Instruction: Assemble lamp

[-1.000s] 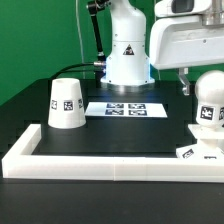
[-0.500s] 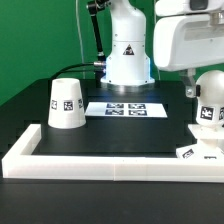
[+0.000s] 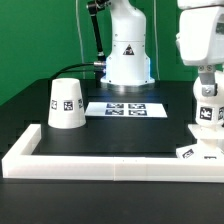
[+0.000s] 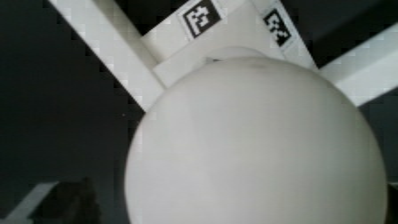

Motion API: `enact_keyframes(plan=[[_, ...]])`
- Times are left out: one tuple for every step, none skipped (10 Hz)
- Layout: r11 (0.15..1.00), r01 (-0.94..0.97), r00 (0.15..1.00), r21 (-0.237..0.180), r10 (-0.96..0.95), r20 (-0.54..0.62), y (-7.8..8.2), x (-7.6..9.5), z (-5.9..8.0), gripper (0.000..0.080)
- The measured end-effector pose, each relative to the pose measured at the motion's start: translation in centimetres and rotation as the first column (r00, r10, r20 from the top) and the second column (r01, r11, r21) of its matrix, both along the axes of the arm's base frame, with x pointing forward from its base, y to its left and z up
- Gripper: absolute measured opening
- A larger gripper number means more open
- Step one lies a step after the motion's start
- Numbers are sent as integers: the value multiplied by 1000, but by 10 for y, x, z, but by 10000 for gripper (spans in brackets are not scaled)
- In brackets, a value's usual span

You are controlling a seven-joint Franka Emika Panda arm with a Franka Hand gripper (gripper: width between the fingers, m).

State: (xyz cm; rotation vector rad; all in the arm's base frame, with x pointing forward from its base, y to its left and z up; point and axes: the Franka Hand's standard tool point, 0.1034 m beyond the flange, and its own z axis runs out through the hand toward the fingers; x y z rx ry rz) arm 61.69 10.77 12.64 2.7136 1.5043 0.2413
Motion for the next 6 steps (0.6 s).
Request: enact_keyframes(plan=[[1000, -23, 1000, -5, 23, -3, -2, -1, -2, 698], [997, -73, 997, -14, 73, -11, -4, -3, -4, 698], [997, -78, 997, -16, 78, -16, -5, -4, -6, 698], [997, -74, 997, -16, 74, -24, -5, -5, -8, 698], [998, -60, 998, -14, 59, -31, -6, -7, -9, 698], [998, -54, 998, -14, 54, -32, -6, -7, -9, 698]])
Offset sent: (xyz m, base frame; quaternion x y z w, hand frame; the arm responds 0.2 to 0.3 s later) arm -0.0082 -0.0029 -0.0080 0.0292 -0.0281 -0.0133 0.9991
